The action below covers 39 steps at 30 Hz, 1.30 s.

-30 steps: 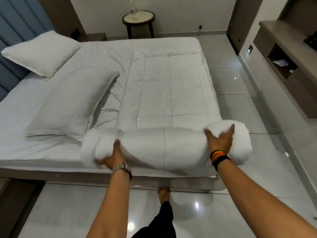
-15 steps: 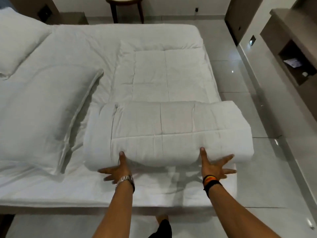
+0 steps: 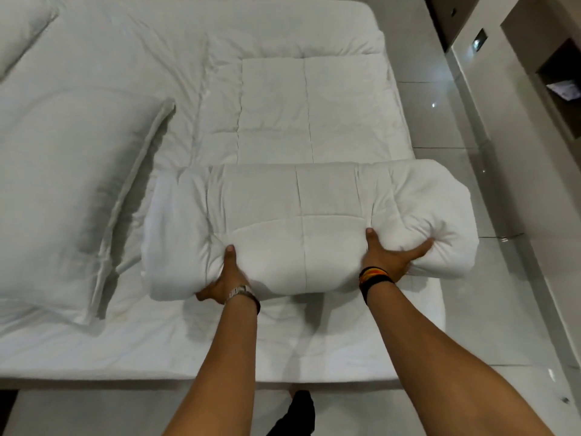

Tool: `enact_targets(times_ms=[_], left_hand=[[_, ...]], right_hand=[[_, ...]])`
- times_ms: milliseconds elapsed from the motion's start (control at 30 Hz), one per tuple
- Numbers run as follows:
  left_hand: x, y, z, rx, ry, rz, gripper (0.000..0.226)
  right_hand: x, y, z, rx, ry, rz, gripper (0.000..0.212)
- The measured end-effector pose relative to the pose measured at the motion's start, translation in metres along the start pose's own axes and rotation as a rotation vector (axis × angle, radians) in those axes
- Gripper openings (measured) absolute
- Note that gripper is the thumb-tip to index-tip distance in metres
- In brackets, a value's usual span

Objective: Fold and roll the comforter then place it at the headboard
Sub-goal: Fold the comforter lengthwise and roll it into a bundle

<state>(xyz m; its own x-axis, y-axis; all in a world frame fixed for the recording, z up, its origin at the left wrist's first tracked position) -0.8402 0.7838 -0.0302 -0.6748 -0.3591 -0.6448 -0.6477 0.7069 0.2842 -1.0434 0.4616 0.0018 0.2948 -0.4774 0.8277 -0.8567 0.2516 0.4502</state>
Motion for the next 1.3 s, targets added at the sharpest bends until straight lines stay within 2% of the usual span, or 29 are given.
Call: enact_targets(times_ms=[167, 333, 533, 667, 767, 867, 933, 1033, 1100, 1200, 1233, 1300], left_hand=[[-0.013, 0.038, -0.022, 0.035, -0.145, 0.006, 0.131], [-0.019, 0.116, -0.038, 0.041, -0.224, -0.028, 0.123], [0.027, 0.285, -0.044, -0.09, -0.132, 0.107, 0.141], [0.042, 0.33, -0.056, -0.104, -0.004, 0.041, 0.145], [0.014, 0.303, -0.075, -0.039, -0.064, 0.002, 0.143], [-0.035, 0.241, -0.099, 0.132, -0.22, -0.131, 0.127], [-0.066, 0.195, -0.117, 0.305, -0.4, -0.141, 0.1], [-0.092, 0.141, -0.131, 0.457, -0.716, 0.009, 0.071], [-0.096, 0.114, -0.129, 0.467, -0.865, 0.074, 0.067], [-0.088, 0.092, -0.111, 0.274, -1.058, 0.174, 0.076], [-0.081, 0.085, -0.099, 0.2, -1.055, 0.233, 0.085], [-0.066, 0.064, -0.077, 0.129, -0.945, 0.39, 0.098]], right_hand=[[0.004, 0.047, -0.003, 0.037, 0.063, -0.015, 0.128], [-0.014, 0.113, -0.026, 0.082, 0.075, -0.005, 0.126], [-0.08, 0.244, -0.056, 0.116, 0.099, -0.146, 0.126], [-0.084, 0.279, -0.061, 0.138, 0.092, -0.158, 0.128], [-0.04, 0.257, -0.061, 0.226, 0.118, -0.023, 0.127], [0.021, 0.211, -0.065, 0.408, 0.284, 0.121, 0.114], [0.059, 0.178, -0.069, 0.478, 0.49, 0.051, 0.1], [0.094, 0.133, -0.074, 0.396, 0.887, -0.171, 0.087], [0.099, 0.094, -0.073, 0.366, 1.038, -0.317, 0.082], [0.102, 0.023, -0.06, 0.37, 1.103, -0.509, 0.081], [0.105, -0.004, -0.052, 0.388, 1.098, -0.571, 0.082], [0.113, -0.056, -0.036, 0.438, 1.085, -0.686, 0.083]])
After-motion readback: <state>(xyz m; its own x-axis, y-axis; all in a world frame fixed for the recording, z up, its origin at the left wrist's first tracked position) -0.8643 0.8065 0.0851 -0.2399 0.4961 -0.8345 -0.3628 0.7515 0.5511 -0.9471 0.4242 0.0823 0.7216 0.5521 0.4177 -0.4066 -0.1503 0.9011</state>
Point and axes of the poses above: each hand's wrist, its own z-axis towards the middle knuckle, its own y-axis out of the back of the hand, x = y × z, the point moved 8 cm from there along z, towards the middle knuckle, and after that the axes turned 14 degrees about -x, right-handed, at the moved point
